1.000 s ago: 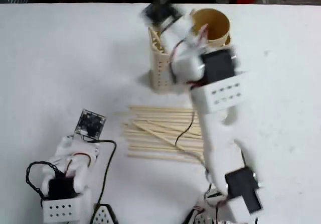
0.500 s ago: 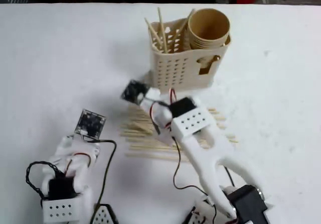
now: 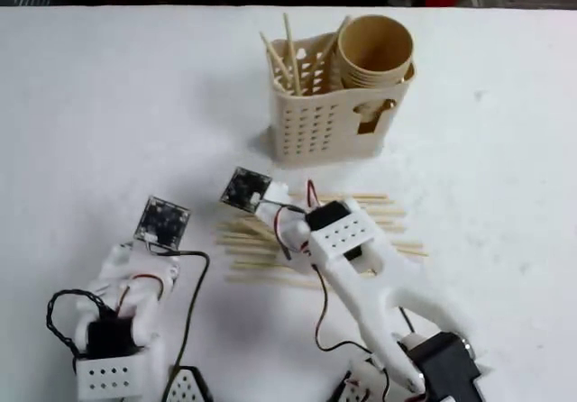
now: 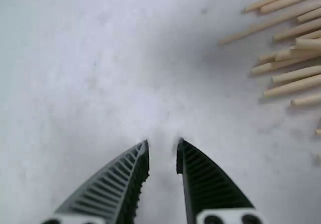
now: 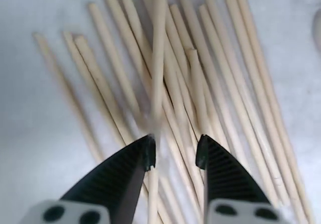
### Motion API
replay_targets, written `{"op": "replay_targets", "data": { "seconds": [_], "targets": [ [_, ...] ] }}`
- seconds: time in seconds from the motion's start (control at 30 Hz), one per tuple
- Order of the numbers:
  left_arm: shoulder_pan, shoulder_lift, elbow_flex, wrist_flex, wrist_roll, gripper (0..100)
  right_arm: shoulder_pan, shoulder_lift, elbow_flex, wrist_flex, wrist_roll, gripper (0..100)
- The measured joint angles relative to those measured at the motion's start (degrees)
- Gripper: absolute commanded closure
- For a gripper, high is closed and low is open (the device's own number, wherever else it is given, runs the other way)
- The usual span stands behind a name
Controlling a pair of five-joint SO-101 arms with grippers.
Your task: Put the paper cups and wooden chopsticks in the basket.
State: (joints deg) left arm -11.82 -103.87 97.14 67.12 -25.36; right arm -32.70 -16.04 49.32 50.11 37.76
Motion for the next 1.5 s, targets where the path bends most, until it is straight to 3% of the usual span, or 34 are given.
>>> {"op": "replay_targets", "data": {
  "seconds": [0.27, 0.5, 0.67, 0.9, 1.33, 1.5],
  "targets": [
    [0.0, 0.0, 0.0, 0.0, 0.0, 89, 0.0, 0.2, 0.1, -1.7, 0.1, 85.1],
    [0.0, 0.0, 0.0, 0.0, 0.0, 89, 0.1, 9.1, -4.6, -1.8, 0.1, 85.5],
    [0.0, 0.0, 0.0, 0.0, 0.0, 89, 0.2, 10.2, -5.8, -1.8, 0.1, 96.3],
    [0.0, 0.0, 0.0, 0.0, 0.0, 89, 0.2, 10.2, -6.6, -1.2, 0.1, 97.1],
    [0.0, 0.0, 0.0, 0.0, 0.0, 89, 0.1, -6.1, -19.4, 14.6, 0.1, 97.2],
    [0.0, 0.0, 0.0, 0.0, 0.0, 89, 0.1, -11.3, -34.1, 16.6, -5.8, 97.4]
  ]
}}
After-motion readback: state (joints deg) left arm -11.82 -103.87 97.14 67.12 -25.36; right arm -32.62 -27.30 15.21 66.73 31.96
